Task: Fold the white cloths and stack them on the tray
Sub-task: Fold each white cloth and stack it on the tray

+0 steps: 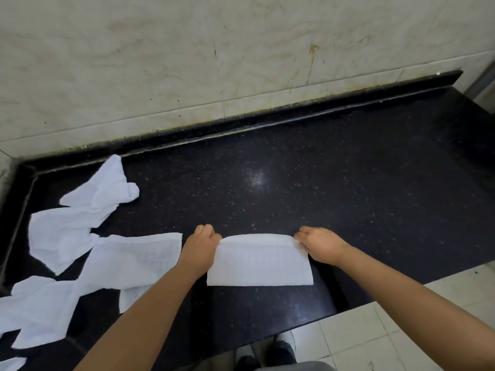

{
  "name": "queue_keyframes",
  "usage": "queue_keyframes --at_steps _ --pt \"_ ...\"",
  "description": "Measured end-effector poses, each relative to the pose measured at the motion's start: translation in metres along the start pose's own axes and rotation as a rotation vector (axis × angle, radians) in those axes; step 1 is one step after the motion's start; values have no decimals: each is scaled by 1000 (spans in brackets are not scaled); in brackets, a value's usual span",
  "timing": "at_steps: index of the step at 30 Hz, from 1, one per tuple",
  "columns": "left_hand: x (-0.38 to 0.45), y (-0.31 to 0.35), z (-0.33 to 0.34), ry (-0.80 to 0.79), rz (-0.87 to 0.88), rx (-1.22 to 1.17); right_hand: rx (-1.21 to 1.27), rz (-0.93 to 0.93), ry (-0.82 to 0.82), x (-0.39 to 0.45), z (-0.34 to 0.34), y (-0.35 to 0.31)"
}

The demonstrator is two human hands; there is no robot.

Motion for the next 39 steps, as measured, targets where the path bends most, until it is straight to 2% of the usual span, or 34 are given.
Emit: queue_keyframes --at_steps 4,6,9,11,13,16,19,21,24,28,32,39 --pt "-5 -9 -23 1 -3 -125 -61 -66 85 -11 -31 -9" --pt "-4 -18 -50 51 -63 -162 -9 -110 286 -19 -70 -12" --pt "-11 -24 -104 282 -37 -253 29 -133 718 -43 -131 -7" --pt "-22 -22 -123 442 57 -234 68 -117 891 -58 -148 -5" --pt "-33 -18 -119 512 126 -165 87 -110 963 -67 -141 -7" --pt "-46 -3 -67 407 170 -99 66 -113 825 -64 -82 -16" --pt "-67 18 5 184 165 -43 4 -37 600 -62 -11 -25" --pt "-82 26 35 71 149 -43 61 37 501 -66 20 -24" --pt "-86 25 35 96 85 -80 197 175 512 -72 18 -17" --pt "-69 25 15 103 -20 -126 436 547 479 -77 15 5" --pt "-46 30 9 60 -116 -162 639 690 378 -71 28 7" --pt "-41 33 51 -77 -175 -119 419 783 238 -63 27 0"
Point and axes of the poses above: each hand's wrist, its own x-axis towards the middle knuckle, its own z-axis out of the palm, y = z × x, the point moved 10 cm from there along x, towards the middle knuckle, and after that the axes turned 3 degrees about -z, right-handed, at the moved point
